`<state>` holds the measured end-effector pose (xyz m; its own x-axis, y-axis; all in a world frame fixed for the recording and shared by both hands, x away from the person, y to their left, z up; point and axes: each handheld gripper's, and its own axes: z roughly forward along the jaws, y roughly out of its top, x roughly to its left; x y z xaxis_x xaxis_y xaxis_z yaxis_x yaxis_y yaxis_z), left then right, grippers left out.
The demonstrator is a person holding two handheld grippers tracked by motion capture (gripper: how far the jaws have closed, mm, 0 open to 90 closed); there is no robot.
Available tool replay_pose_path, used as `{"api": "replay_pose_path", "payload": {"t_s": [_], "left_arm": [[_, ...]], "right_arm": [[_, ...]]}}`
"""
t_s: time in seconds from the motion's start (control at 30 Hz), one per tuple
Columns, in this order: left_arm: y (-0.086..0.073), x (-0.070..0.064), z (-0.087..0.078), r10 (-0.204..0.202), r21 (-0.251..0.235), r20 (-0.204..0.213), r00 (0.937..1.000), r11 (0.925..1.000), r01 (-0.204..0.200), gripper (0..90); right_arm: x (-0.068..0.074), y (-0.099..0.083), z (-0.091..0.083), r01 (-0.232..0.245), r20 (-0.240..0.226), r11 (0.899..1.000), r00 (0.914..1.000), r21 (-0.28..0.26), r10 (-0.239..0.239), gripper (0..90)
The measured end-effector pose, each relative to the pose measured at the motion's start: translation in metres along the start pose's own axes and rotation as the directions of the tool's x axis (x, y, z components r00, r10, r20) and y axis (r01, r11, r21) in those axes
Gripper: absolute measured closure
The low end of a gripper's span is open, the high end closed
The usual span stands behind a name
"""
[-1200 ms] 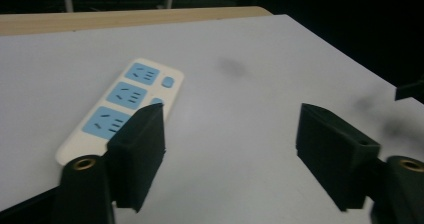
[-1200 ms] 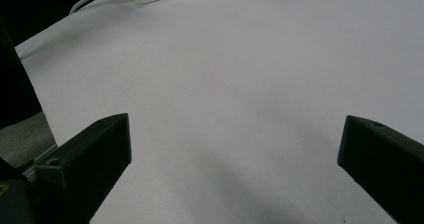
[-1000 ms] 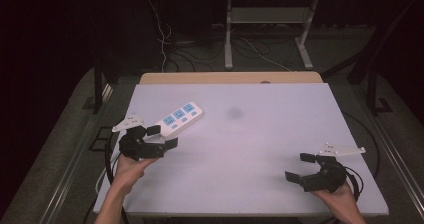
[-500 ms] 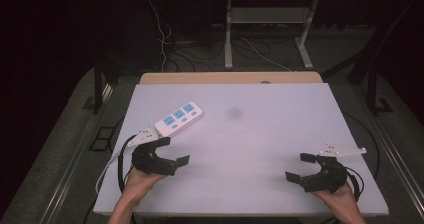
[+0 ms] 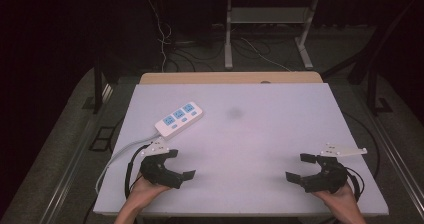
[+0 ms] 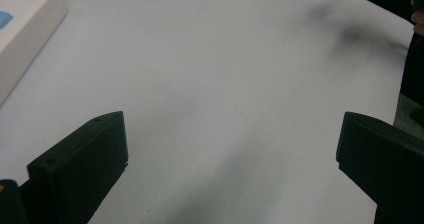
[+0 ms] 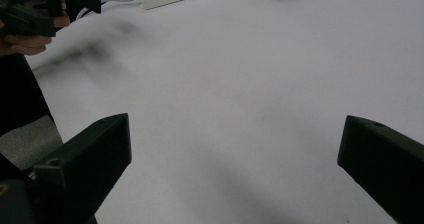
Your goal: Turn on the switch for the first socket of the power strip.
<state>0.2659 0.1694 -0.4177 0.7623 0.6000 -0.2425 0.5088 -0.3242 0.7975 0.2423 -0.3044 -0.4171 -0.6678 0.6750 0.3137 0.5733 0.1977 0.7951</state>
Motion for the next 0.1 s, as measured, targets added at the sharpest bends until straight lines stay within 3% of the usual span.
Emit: {"api": "replay_pose_path", "payload": {"t_s": [0.1], "left_arm": [[-0.0020,0.0007,0.0009,-0.004,-0.001,0.003,1.0000,1.0000,0.004,0.0]], "right_arm": [[-0.0003,-0.0001,-0.0003,-0.002,0.000,1.000,1.0000,-0.001,0.002,0.4]]}}
